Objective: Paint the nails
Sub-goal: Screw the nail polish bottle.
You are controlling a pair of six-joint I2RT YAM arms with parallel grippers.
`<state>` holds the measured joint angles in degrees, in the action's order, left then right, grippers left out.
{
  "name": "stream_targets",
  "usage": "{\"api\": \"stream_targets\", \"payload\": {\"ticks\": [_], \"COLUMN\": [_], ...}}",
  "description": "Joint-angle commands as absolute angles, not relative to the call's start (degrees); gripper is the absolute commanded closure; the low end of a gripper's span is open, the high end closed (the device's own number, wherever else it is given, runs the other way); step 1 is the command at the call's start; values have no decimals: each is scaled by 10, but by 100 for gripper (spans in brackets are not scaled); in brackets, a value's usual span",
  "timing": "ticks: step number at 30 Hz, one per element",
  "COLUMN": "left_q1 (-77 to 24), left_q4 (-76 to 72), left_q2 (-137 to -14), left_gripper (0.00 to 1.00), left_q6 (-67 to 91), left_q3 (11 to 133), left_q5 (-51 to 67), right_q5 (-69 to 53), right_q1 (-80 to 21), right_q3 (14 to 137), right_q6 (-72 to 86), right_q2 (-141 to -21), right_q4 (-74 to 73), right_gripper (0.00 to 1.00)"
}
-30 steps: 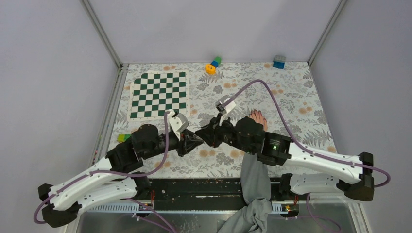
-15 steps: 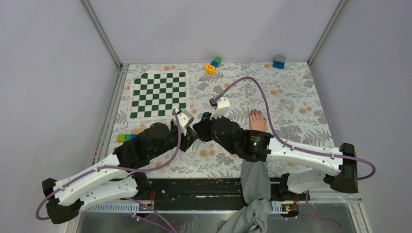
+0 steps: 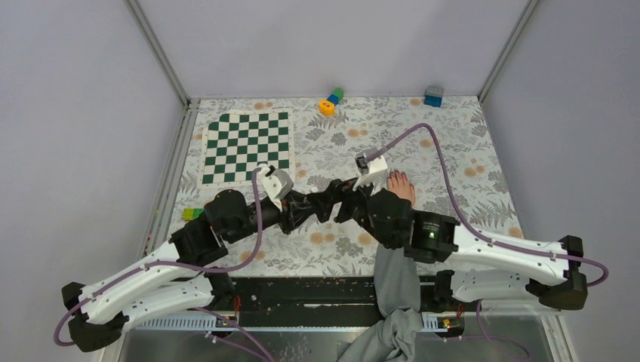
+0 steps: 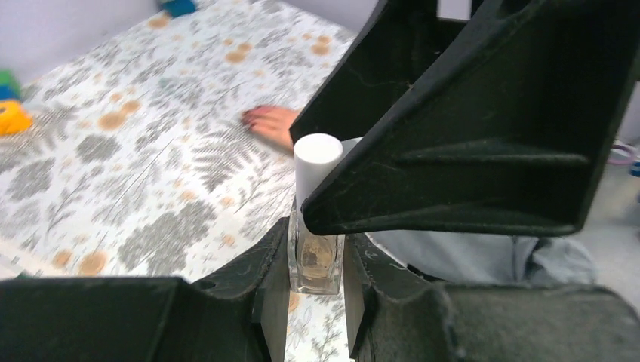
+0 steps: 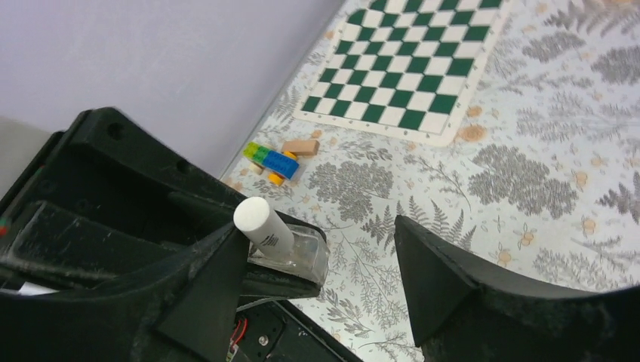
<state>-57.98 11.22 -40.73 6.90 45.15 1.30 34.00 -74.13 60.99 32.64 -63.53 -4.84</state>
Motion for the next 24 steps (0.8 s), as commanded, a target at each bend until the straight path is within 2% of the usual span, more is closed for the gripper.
{"api": "stream_targets", "payload": {"ticks": [1,5,11,16,20,24], "left_q1": [-578,-578,-578,-578,-578,-578], "left_q4": [26,19,3,-19,-59,-86], "left_q2": [-399,-406,-411,-414,-424,-430], "left_gripper": [100,100,100,100,100,100], "left_q6": [55,56,60,68,94,114], "left_q3": [450,454,454,452,452,453], "left_q5": [159,223,302,360,461,526], "right_q5": [359,296,126,23,-102,-172], "right_q1": [-744,-744,-744,-744,-744,-744], "right_q3": [572,528,488,480,464,455], "right_q6": [253,205,138,113,101,109], "right_q2": [-567,-498,-420,-401,-396,-396], "right_q4": [11,72,134,146,178,201], "right_gripper": [23,22,21,19,18,18]}}
